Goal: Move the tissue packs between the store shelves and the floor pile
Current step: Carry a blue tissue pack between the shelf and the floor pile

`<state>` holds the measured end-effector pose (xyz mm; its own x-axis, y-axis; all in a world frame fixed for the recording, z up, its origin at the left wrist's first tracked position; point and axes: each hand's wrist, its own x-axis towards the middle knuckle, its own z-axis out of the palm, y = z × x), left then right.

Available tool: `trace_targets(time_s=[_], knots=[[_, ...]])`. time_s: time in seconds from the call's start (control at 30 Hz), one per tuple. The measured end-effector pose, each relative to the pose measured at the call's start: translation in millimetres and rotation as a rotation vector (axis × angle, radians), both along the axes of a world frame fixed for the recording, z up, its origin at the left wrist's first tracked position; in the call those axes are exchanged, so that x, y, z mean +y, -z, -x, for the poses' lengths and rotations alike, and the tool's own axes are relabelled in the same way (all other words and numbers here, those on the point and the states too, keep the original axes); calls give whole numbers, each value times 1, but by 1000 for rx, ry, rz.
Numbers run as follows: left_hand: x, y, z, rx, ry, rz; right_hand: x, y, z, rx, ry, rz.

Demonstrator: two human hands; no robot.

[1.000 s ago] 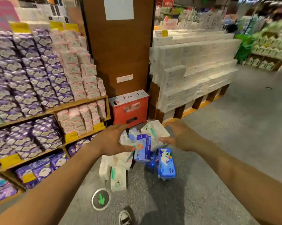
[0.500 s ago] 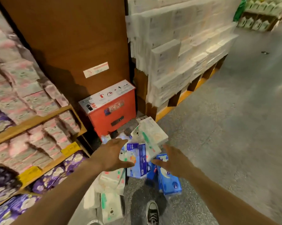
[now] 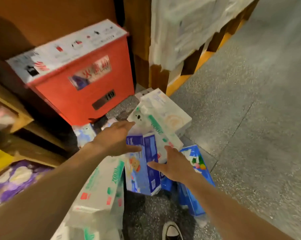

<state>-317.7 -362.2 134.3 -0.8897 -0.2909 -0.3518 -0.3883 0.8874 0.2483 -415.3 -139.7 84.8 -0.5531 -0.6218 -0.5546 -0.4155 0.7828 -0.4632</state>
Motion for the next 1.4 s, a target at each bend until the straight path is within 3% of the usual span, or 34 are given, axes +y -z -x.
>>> trace_targets(time_s=[0.23, 0.4, 0.63, 0.8, 0.93, 1.03, 1.2, 1.4], knots=[[-16, 169, 30, -25, -11, -106, -8, 179, -24, -127, 199, 46], [-22, 222, 37, 96, -42, -155, -12, 275, -47, -245, 382, 42], [-37, 245, 46, 153, -50, -132, -18, 298, -61, -195, 563, 232], [-43, 237, 42, 297, -108, -265, -10, 273, -43, -112, 585, 282], [-45, 197, 31, 428, -181, -312, -2, 210, -22, -82, 531, 344], [-51, 138, 13, 550, -200, -325, 4, 125, -7, -110, 432, 310], [-59, -14, -24, 600, -186, -316, 4, -65, 13, -56, 202, 231], [-66, -217, -79, 655, -291, -573, -16, -307, 13, -6, -61, 183]])
